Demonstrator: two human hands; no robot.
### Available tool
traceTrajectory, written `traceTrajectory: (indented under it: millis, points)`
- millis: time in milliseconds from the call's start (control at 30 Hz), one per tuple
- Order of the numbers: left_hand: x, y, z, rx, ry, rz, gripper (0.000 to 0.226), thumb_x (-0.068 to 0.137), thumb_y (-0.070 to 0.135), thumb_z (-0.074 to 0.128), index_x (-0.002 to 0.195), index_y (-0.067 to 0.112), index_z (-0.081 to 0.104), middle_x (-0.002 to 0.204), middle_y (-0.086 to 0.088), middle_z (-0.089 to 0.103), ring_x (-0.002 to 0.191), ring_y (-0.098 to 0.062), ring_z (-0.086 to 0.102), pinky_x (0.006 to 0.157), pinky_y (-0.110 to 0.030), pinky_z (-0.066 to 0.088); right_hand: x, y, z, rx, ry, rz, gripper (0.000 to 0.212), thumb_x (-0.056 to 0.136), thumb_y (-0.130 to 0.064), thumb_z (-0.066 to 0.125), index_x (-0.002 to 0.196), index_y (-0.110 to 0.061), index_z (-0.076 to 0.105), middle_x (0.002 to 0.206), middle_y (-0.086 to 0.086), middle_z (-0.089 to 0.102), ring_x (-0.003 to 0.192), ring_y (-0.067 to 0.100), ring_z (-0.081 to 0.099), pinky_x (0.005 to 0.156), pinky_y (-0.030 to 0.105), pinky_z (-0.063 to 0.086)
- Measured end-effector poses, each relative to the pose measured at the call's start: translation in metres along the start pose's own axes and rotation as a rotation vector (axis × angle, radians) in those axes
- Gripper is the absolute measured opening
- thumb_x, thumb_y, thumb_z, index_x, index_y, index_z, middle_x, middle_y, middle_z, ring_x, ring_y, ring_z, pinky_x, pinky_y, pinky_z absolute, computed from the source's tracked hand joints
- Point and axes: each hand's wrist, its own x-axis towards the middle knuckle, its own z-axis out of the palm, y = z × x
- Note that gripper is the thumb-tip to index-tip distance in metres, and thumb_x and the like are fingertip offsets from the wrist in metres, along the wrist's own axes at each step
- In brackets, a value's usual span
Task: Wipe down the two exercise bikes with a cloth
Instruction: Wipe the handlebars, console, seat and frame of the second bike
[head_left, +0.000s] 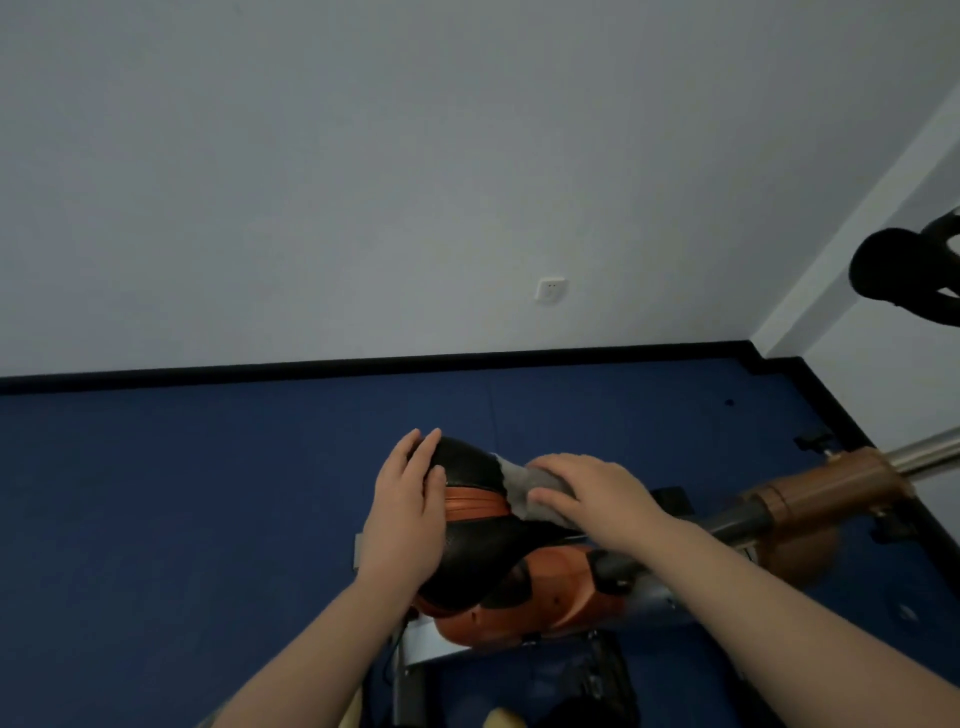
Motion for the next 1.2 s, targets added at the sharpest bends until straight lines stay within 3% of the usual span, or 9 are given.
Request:
traceTrajectory:
  millis: [133,300,500,633,733,867,967,1067,1200]
  points:
    - [0.002,-0.001,0.000,0.018,0.012,0.006,0.043,0.104,0.035,0.035,0.147,0.039,0.035,0.155,0.017,0.023,0.140,-0.004,0.025,0.098,-0.026,0.031,0.019,-0.016,0.004,-0.025,-0.027,-0.089,0.050,0.090,-0.065,0.045,0.133,-0.040,0.043,0.129,-0.017,0.056,0.113,0.011,0.055,0.082,0.035,0.043]
    - [0.002,-0.002,0.000,0.039,0.007,0.007,0.044,0.103,0.037,0.033,0.147,0.041,0.033,0.155,0.019,0.022,0.139,-0.003,0.026,0.095,-0.027,0.033,0.014,0.021,-0.017,0.055,-0.224,-0.051,0.043,0.089,-0.064,0.049,0.128,-0.045,0.049,0.122,-0.017,0.061,0.109,0.010,0.057,0.087,0.038,0.050]
    - [0.006,-0.004,0.001,0.001,0.033,0.006,0.043,0.103,0.035,0.036,0.145,0.038,0.039,0.153,0.017,0.029,0.139,-0.006,0.030,0.098,-0.027,0.033,0.027,-0.003,-0.001,-0.056,-0.123,-0.137,0.045,0.090,-0.064,0.048,0.126,-0.038,0.047,0.117,-0.012,0.062,0.101,0.014,0.059,0.069,0.032,0.040]
    - [0.005,-0.005,0.000,-0.002,0.027,0.012,0.042,0.103,0.035,0.036,0.145,0.039,0.039,0.153,0.017,0.028,0.138,-0.005,0.029,0.099,-0.026,0.031,0.024,0.001,-0.002,-0.001,-0.099,-0.140,0.048,0.088,-0.067,0.047,0.130,-0.042,0.044,0.122,-0.016,0.060,0.105,0.011,0.058,0.075,0.034,0.045]
    - [0.003,-0.005,0.001,0.002,0.029,0.018,0.042,0.102,0.037,0.035,0.144,0.042,0.038,0.152,0.020,0.027,0.137,-0.004,0.029,0.096,-0.026,0.033,0.010,0.017,-0.008,0.040,-0.129,-0.057,0.047,0.087,-0.072,0.041,0.123,-0.043,0.051,0.112,-0.018,0.063,0.101,0.008,0.059,0.075,0.030,0.047]
    - [0.006,-0.004,0.001,0.009,0.048,0.011,0.041,0.103,0.034,0.037,0.143,0.040,0.041,0.152,0.018,0.030,0.137,-0.004,0.031,0.097,-0.026,0.032,0.017,-0.007,-0.008,-0.159,-0.098,-0.032,0.046,0.092,-0.068,0.037,0.114,-0.031,0.053,0.106,-0.006,0.065,0.097,0.019,0.061,0.067,0.033,0.038]
    - [0.006,-0.003,0.001,0.000,0.069,0.028,0.040,0.102,0.029,0.040,0.142,0.034,0.044,0.152,0.014,0.034,0.136,-0.003,0.032,0.101,-0.023,0.028,0.021,-0.049,0.015,-0.206,0.060,0.070,0.053,0.094,-0.066,0.030,0.114,-0.022,0.052,0.114,0.002,0.063,0.105,0.025,0.059,0.076,0.039,0.037]
    - [0.001,-0.003,0.000,-0.023,0.120,0.025,0.039,0.102,0.026,0.042,0.140,0.032,0.045,0.151,0.014,0.035,0.129,0.005,0.032,0.097,-0.020,0.029,0.021,-0.069,0.033,-0.109,0.216,0.086,0.055,0.098,-0.060,0.026,0.134,-0.023,0.047,0.130,-0.002,0.059,0.118,0.021,0.053,0.100,0.039,0.036]
    - [-0.007,-0.005,0.000,-0.087,0.164,-0.085,0.045,0.100,0.036,0.045,0.143,0.025,0.038,0.146,0.007,0.038,0.133,-0.009,0.037,0.100,-0.027,0.033,0.009,-0.027,0.018,-0.176,0.110,0.024,0.058,0.095,-0.067,0.019,0.136,-0.036,0.046,0.132,-0.012,0.054,0.128,0.013,0.043,0.115,0.045,0.017]
